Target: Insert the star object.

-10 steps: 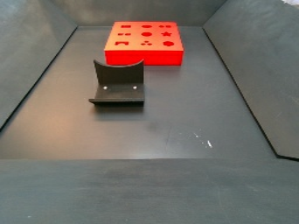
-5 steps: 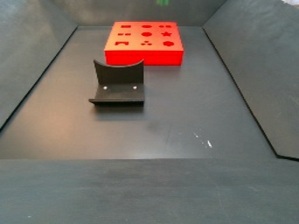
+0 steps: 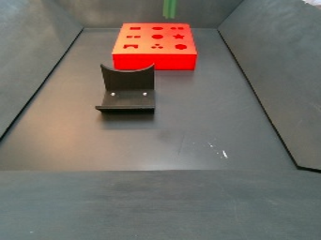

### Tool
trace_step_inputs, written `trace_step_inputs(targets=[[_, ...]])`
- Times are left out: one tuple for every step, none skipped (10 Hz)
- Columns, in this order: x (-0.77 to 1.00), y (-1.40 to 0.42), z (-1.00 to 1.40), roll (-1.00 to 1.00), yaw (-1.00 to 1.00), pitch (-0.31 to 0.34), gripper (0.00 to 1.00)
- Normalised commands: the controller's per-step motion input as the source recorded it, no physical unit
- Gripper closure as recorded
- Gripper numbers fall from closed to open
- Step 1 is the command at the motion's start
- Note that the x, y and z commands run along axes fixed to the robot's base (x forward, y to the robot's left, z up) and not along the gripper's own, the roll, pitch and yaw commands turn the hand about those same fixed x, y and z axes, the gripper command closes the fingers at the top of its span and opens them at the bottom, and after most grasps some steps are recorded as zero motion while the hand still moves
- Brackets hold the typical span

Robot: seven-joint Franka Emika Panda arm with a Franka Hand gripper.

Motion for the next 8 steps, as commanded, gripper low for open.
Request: trace_step_inputs(targets=[[0.0,-0.07,-0.22,0.33,-0.09,0.229,1.0],[-0.1,-0.12,-0.1,0.34,-0.14,0.29,1.0],[-0.09,-0.15,-0.2,0.32,-0.11,0.256,1.0],[-0.17,-0.05,-0.52,0.17,-0.18,0.117,1.0],[-0.15,-0.02,-0.33,0.26,-0.25,0.211,1.0],[-0.13,-0.04,-0.39,0.11,-0.23,0.066,1.0],[-0.07,-0.03,-0.37,0.02,-0.21,0.01,1.0],[0.0,-0.03,-0.34,-0.01,-0.18,0.0,1.0]])
